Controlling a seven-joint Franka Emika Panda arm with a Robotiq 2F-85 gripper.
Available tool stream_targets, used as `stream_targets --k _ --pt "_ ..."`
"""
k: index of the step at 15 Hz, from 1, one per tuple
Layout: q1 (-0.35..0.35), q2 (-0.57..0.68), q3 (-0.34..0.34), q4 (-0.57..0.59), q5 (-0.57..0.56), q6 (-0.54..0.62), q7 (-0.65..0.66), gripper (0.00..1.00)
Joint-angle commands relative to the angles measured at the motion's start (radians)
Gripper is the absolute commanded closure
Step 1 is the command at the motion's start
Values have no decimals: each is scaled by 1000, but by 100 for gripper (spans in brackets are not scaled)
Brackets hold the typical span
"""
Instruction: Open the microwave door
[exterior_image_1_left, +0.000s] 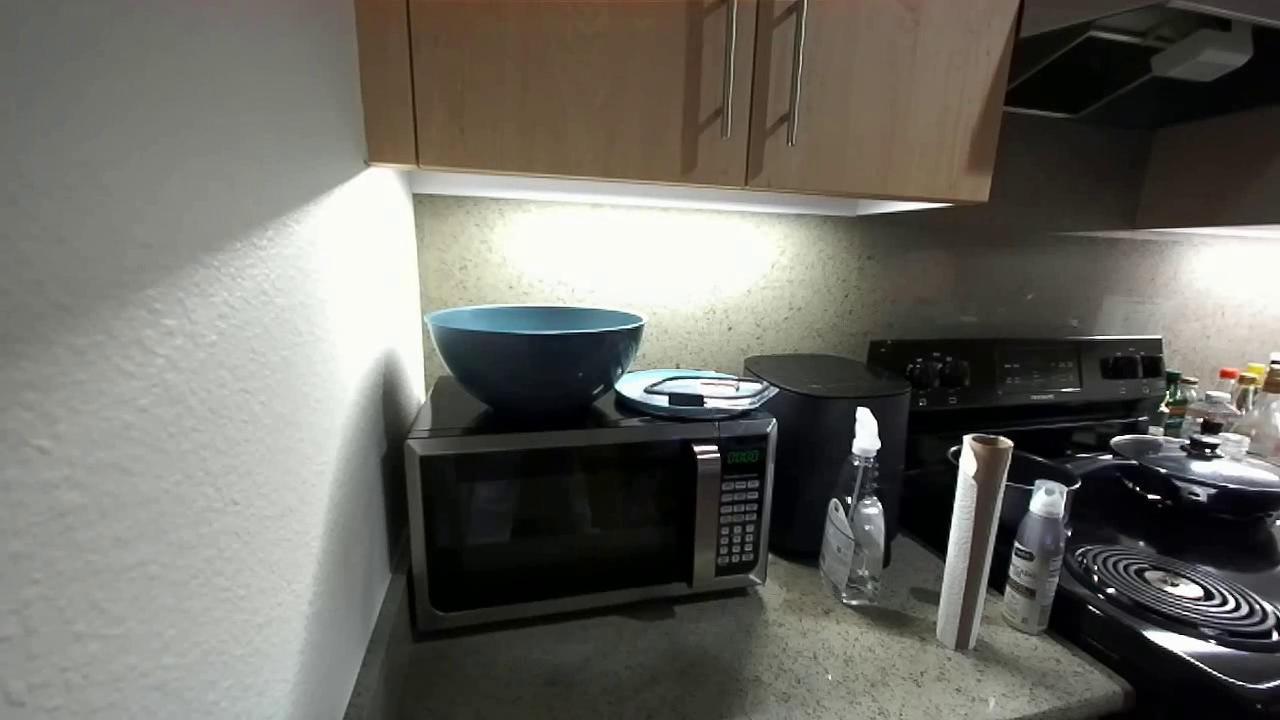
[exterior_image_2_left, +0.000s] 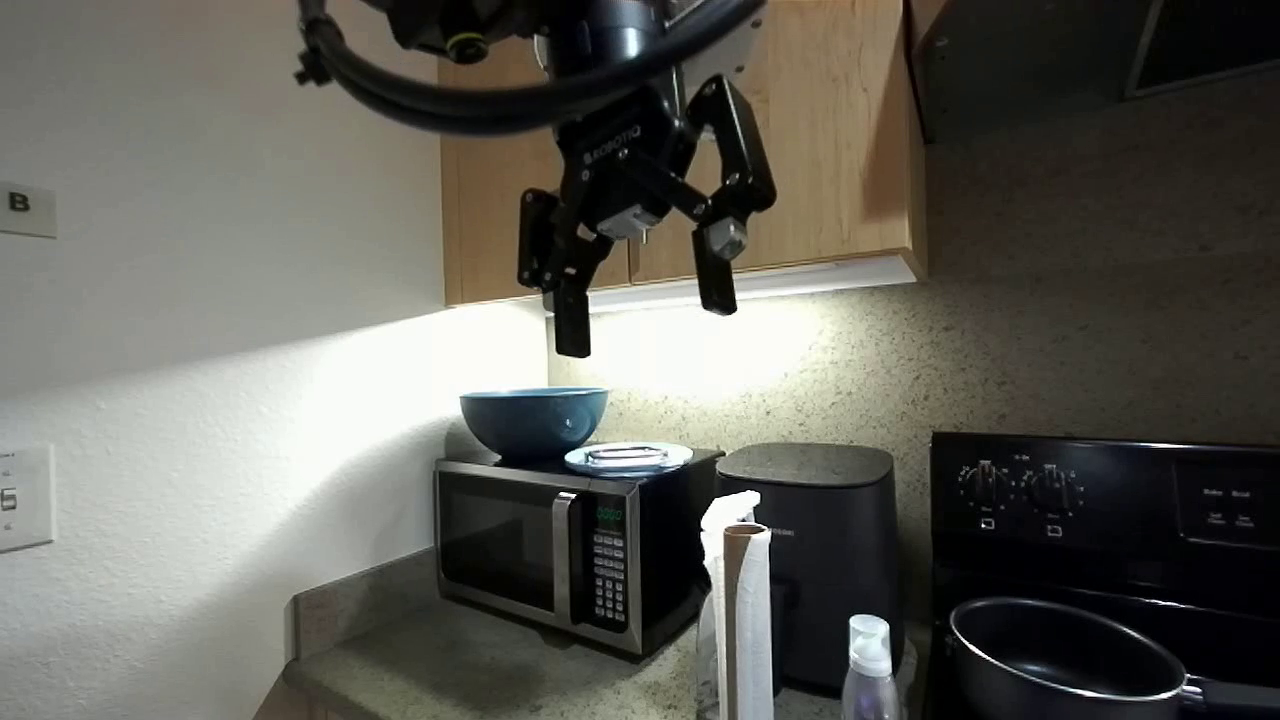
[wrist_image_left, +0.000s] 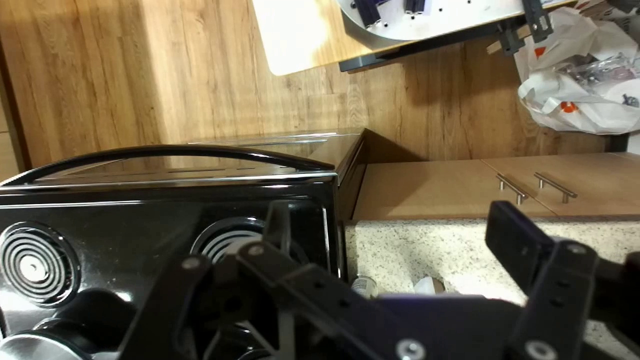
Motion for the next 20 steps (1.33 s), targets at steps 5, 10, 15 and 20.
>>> stream_targets --k 5,10,15,20 --pt "127 200 -23 5 105 -40 -97 0" --pt "211 289 26 -45 144 -43 -182 0" --pt "301 323 119 -114 134 -80 -239 0" --pt "313 333 144 -111 128 -90 -213 0"
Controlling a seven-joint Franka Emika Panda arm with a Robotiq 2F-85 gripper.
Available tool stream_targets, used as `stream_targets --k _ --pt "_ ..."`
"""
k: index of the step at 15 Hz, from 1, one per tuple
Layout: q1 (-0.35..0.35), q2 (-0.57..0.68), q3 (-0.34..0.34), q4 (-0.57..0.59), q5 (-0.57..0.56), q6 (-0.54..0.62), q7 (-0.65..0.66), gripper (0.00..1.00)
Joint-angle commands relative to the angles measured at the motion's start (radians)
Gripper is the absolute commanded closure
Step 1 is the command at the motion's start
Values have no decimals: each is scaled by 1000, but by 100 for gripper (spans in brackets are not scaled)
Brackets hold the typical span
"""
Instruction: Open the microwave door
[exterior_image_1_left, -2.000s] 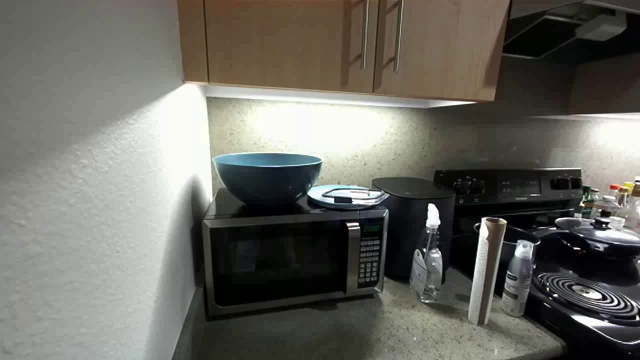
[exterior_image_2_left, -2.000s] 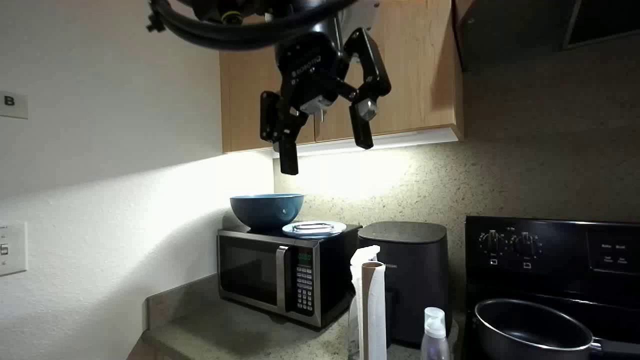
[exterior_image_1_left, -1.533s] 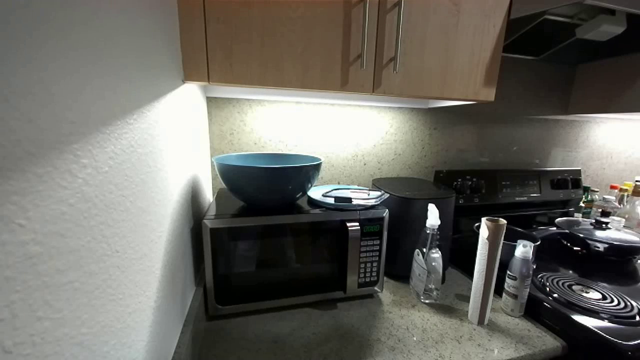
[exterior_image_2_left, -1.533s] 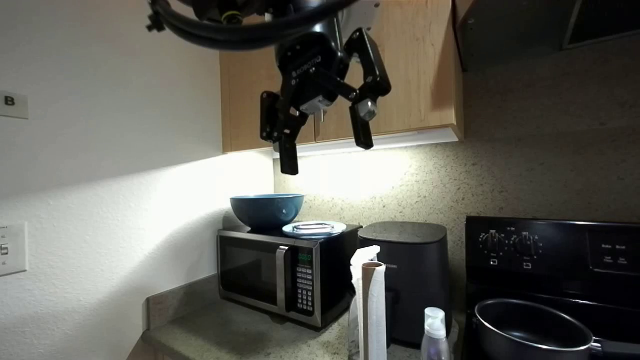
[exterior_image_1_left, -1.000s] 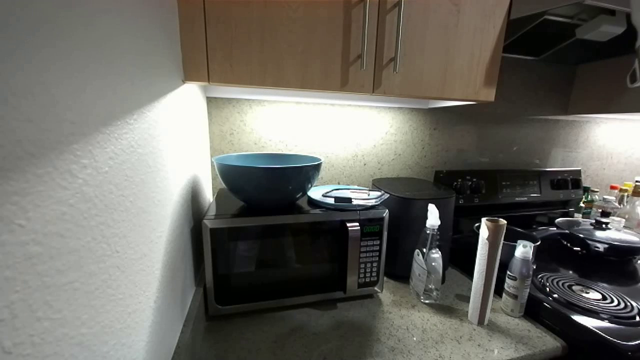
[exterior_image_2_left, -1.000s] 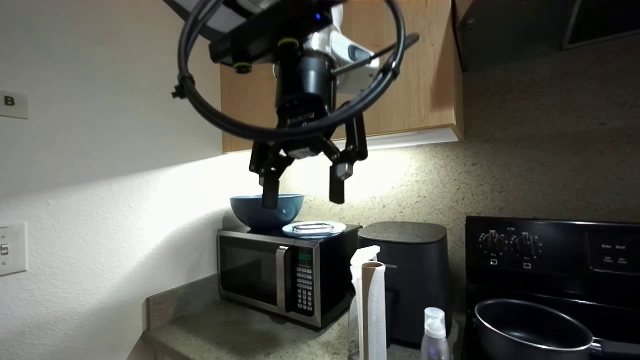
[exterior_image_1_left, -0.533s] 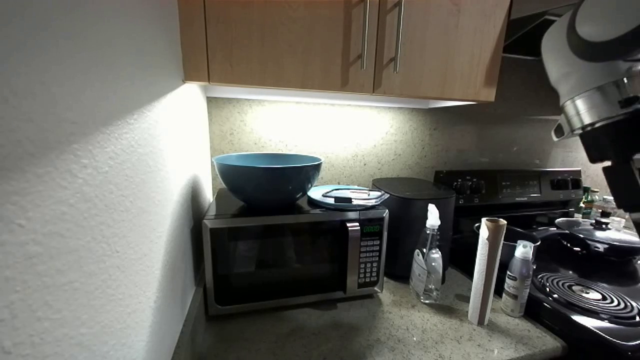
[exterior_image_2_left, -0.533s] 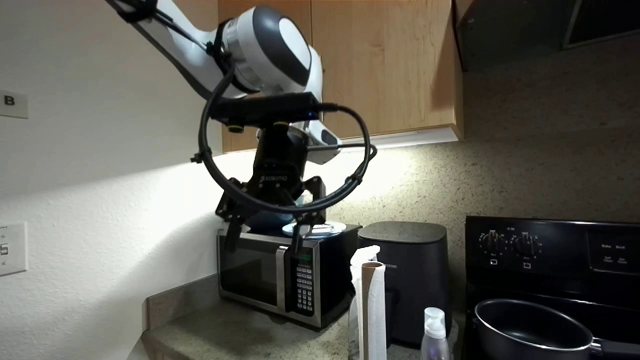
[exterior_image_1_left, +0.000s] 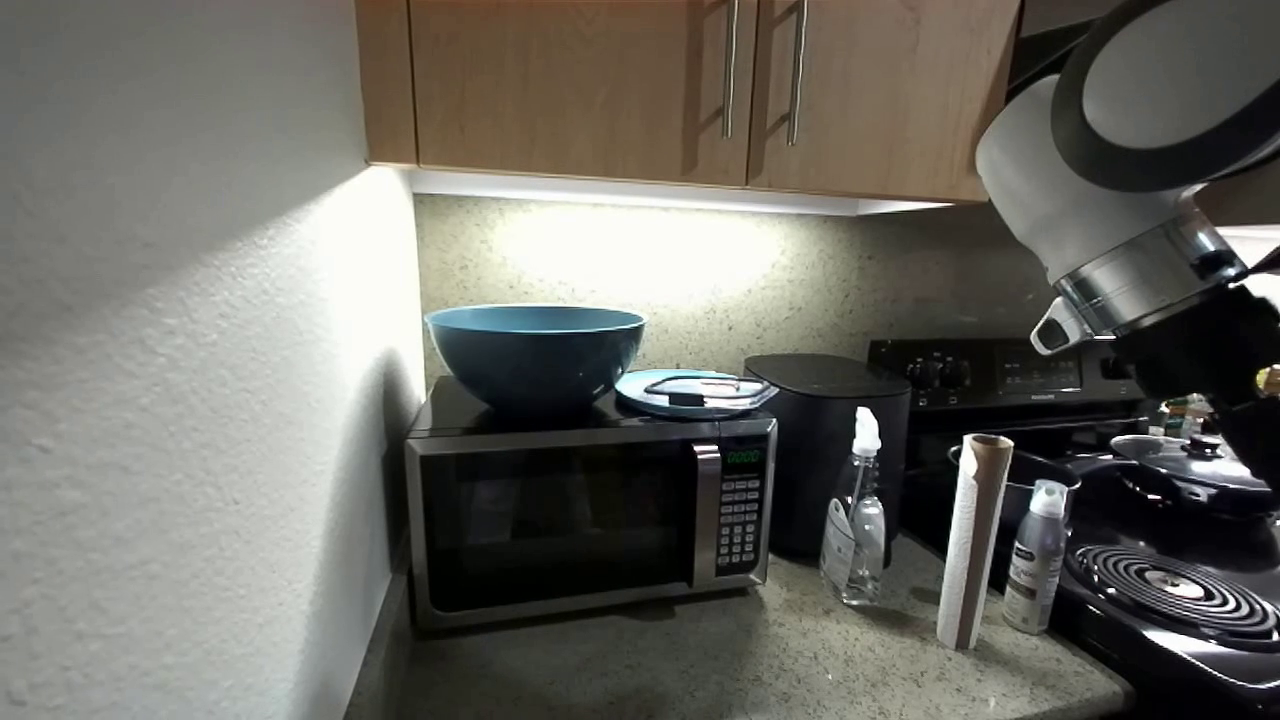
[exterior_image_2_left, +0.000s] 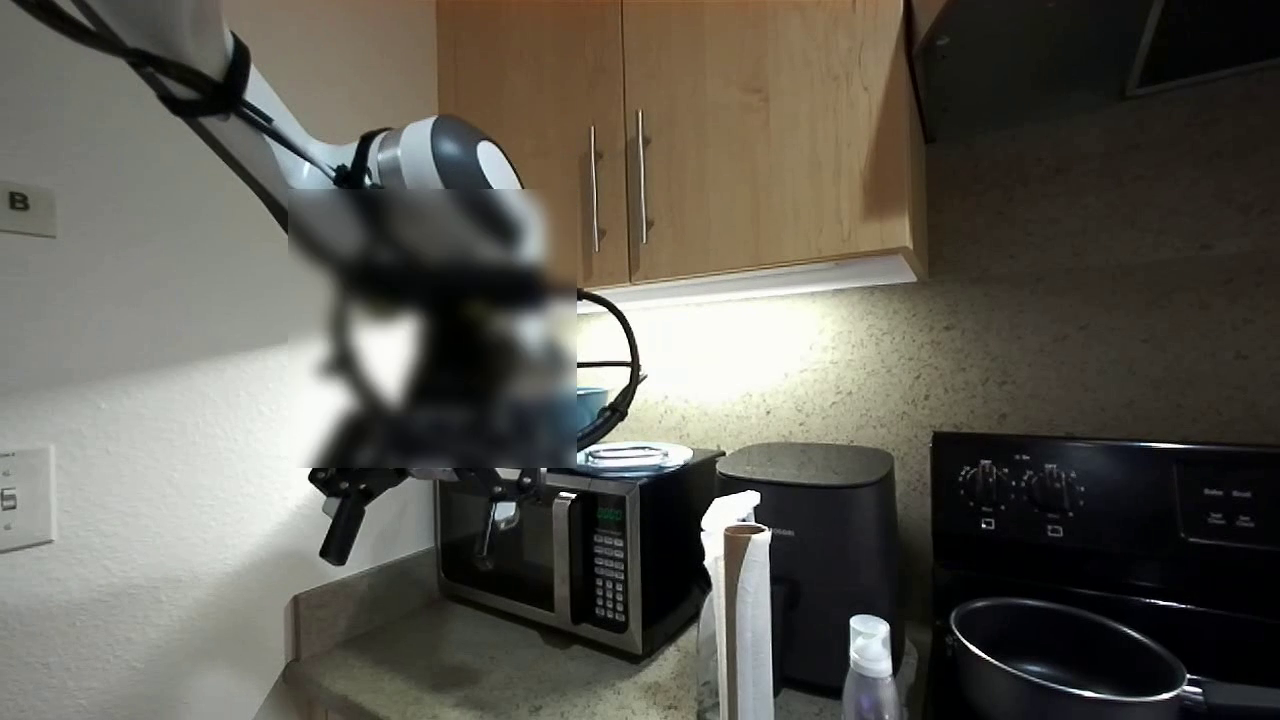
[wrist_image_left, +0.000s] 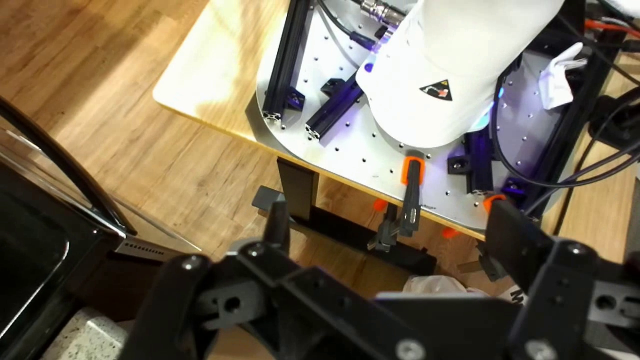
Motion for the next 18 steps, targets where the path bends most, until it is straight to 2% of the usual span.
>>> stream_targets --k 1,2,3,5,11,13,15,16,18 --pt "-9 1 7 1 1 -2 -6 0" --pt "-9 1 5 1 1 -2 -9 0" --pt "-11 -9 -6 -13 13 68 -15 0" --pt "-6 -1 -12 -34 8 247 -29 0" --pt "10 136 -4 -45 70 785 -43 0" --pt "14 184 27 -51 39 959 -11 0" --pt "-4 244 58 -88 -55 1123 22 0" --pt "-1 199 47 -52 6 1004 -6 0" --pt "-1 245 61 -70 -23 1086 6 0"
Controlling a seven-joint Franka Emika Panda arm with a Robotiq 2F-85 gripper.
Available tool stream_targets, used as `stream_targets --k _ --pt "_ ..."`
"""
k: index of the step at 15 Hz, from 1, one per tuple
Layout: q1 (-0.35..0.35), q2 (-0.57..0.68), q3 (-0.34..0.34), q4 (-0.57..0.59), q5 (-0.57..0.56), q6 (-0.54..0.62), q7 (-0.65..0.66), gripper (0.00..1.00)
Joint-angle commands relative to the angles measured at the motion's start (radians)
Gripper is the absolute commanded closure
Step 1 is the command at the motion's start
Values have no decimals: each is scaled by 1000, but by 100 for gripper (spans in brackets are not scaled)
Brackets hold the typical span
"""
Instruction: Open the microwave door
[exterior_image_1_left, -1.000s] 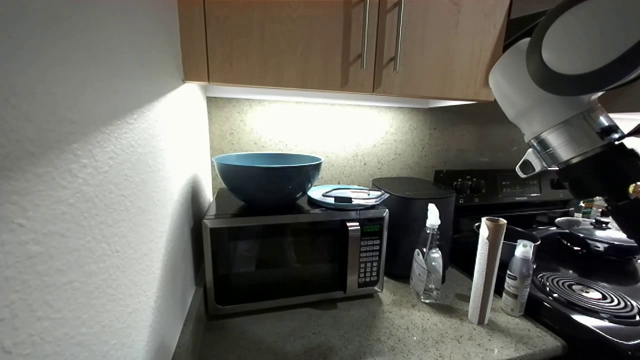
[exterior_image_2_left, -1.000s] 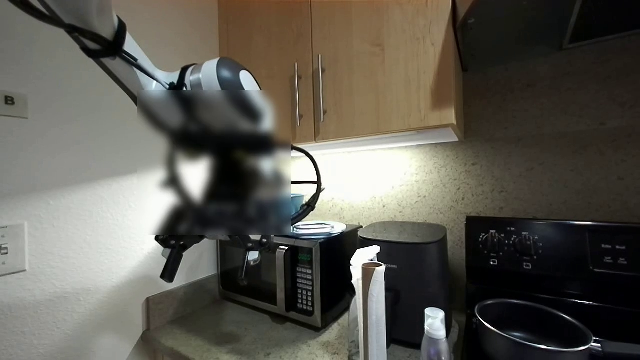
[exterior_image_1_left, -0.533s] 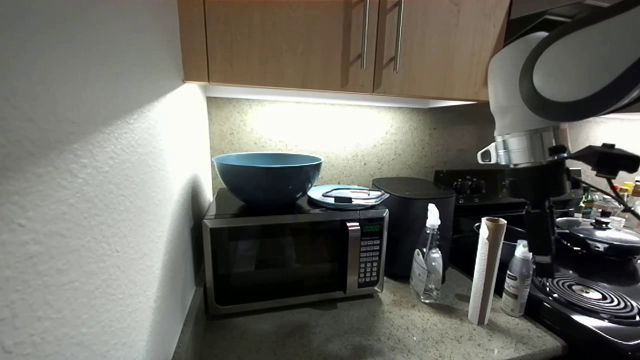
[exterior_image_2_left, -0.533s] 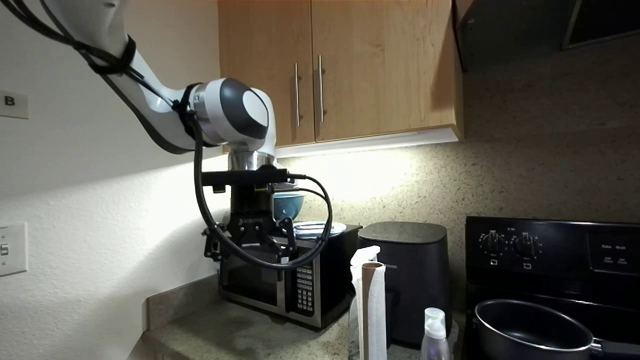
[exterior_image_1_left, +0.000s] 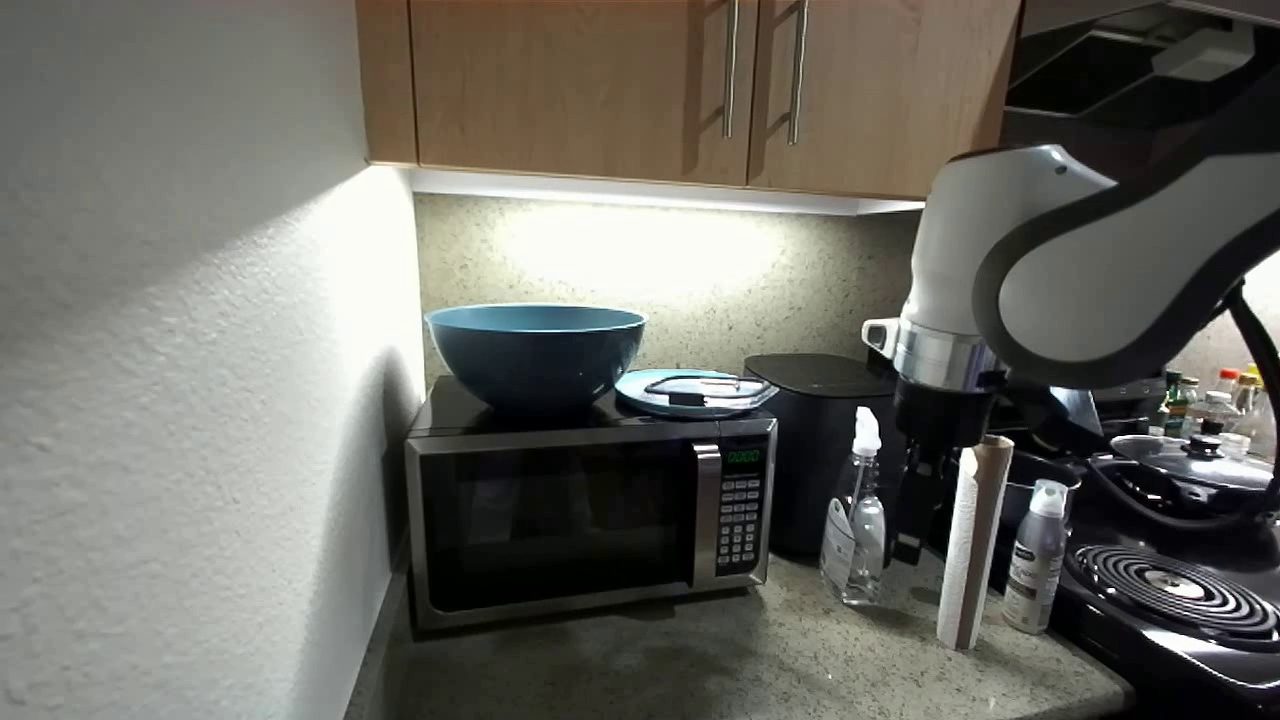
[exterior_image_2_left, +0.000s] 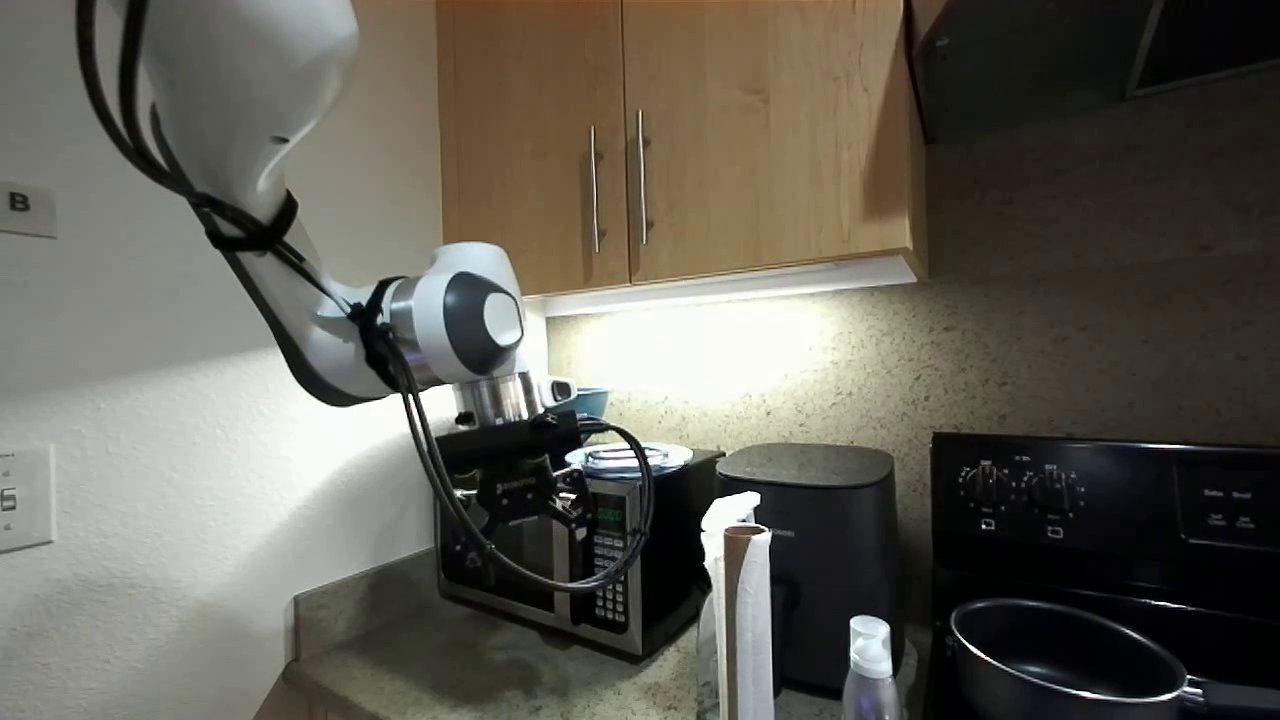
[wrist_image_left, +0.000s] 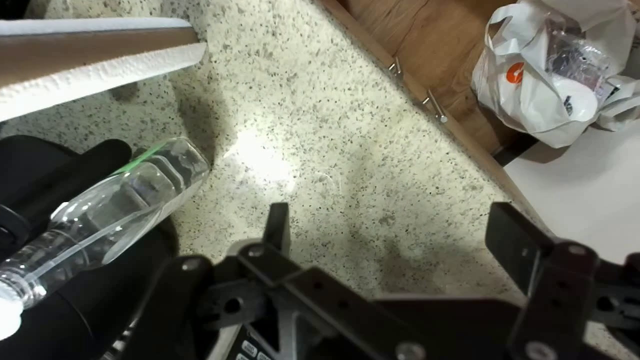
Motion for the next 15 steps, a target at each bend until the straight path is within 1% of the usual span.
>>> stream_targets --k 1,3,4,6,8,9,10,11,12,13,14,15 --pt "-15 10 17 0 2 8 -3 0" --pt "-17 13 17 0 0 9 -3 0" --pt "-20 22 17 -7 -12 58 8 0" --pt "-41 77 23 -3 -88 253 92 0" --pt "-59 143 24 28 -135 409 166 0" --pt "-55 177 6 37 -190 495 221 0" --pt "-63 224 1 51 -240 566 262 0" --pt "-59 258 -9 69 -283 612 293 0" --pt "-46 295 -24 87 -323 642 313 0" --pt "-23 317 -57 109 -389 638 345 0" --pt "7 318 -92 124 -436 601 364 0" --pt "-31 287 -43 84 -355 606 313 0"
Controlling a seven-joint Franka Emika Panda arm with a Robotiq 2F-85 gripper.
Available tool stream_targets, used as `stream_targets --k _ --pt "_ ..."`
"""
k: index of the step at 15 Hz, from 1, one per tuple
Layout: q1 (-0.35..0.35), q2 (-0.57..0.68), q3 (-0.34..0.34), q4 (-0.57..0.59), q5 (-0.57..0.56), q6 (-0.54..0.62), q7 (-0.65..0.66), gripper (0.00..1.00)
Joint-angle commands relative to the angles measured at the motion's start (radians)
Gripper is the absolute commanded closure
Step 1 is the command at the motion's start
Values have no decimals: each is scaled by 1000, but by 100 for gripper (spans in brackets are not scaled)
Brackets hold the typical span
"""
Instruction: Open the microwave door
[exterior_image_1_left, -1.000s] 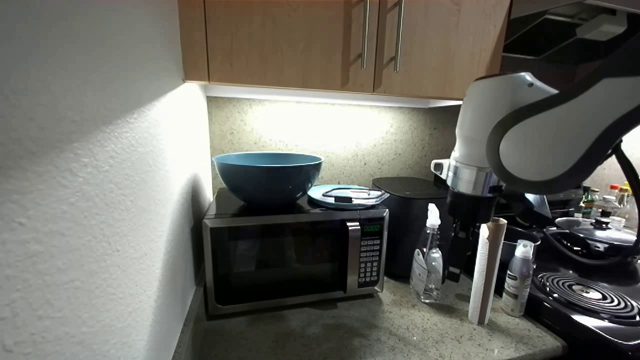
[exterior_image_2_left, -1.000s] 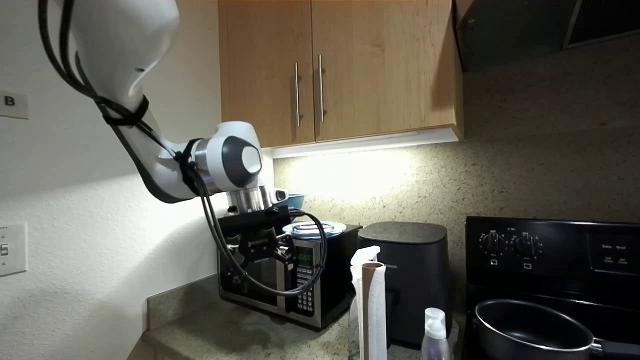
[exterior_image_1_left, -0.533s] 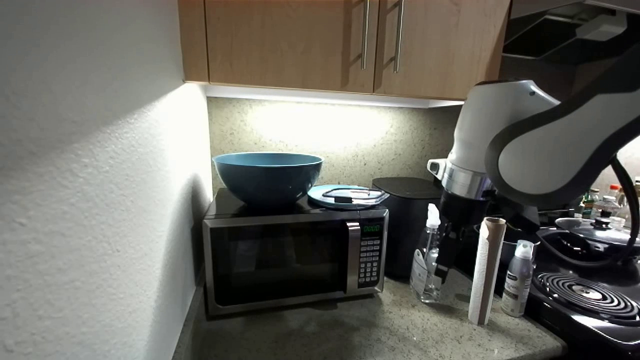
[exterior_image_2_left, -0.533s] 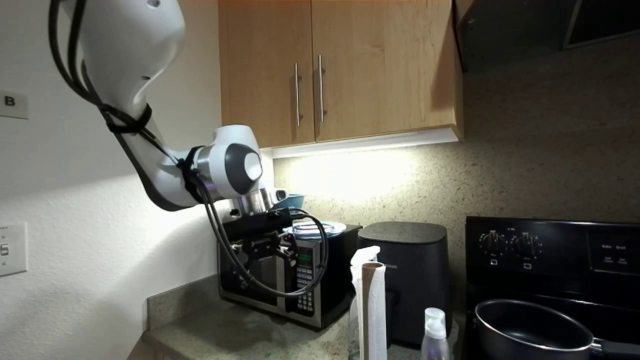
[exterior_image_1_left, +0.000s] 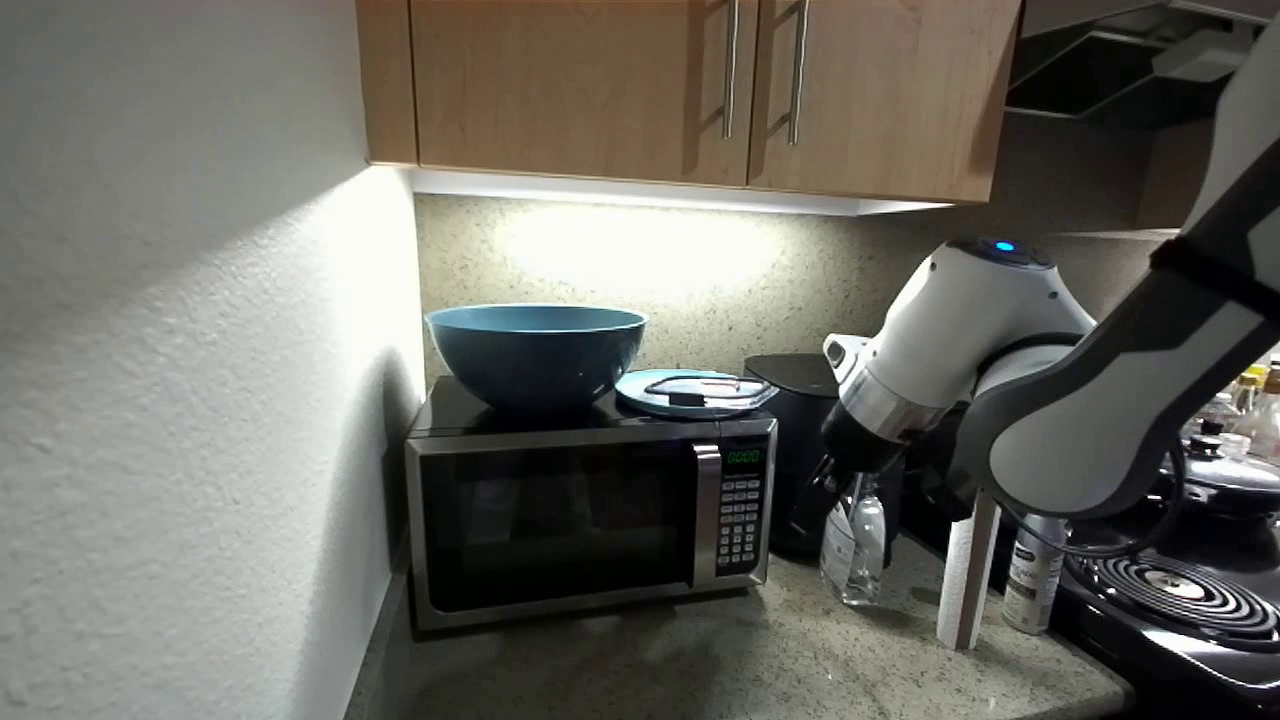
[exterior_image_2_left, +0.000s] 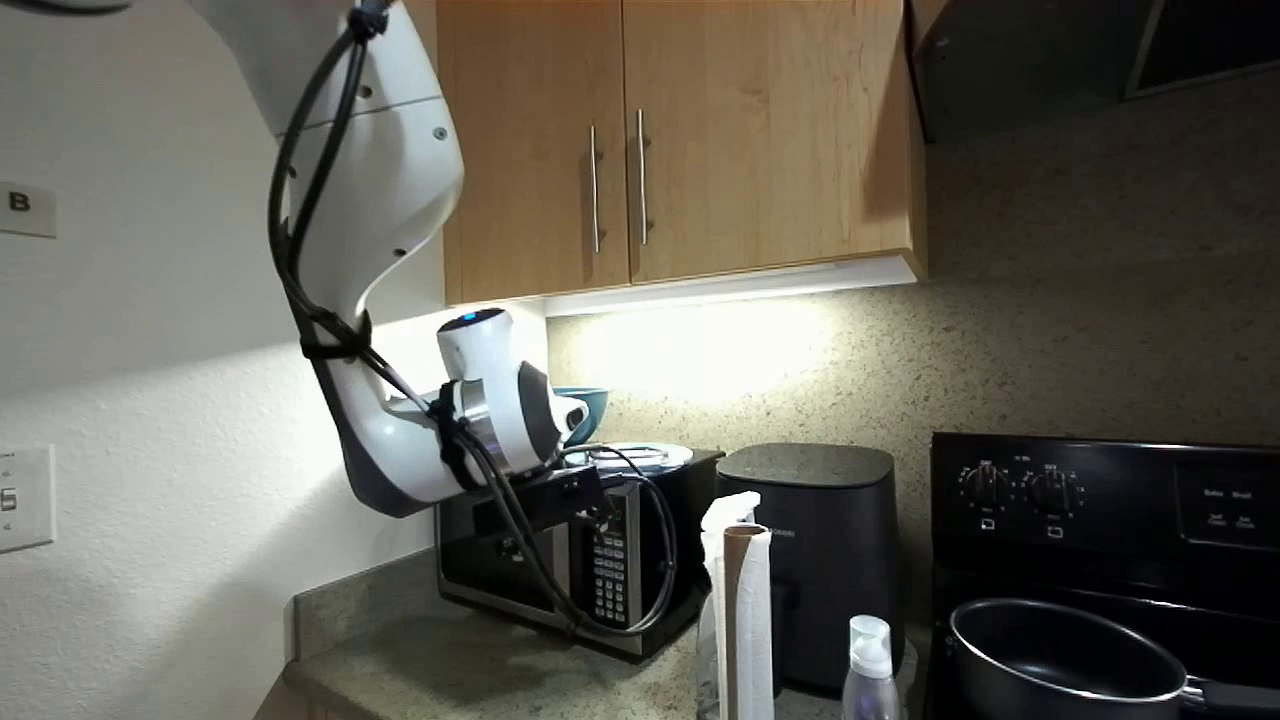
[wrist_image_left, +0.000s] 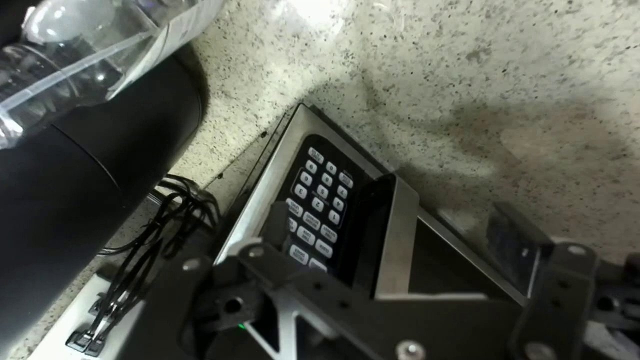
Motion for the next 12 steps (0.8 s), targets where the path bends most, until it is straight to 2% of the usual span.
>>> stream_targets --k 1,7,9,10,12 --pt "14 21 -19 18 -30 0 17 0" --pt "44 123 -7 66 -41 129 32 0" --pt "70 156 -24 89 -42 167 37 0" --pt "90 171 -44 103 -41 189 41 0" --pt "199 209 -169 149 -32 282 35 0"
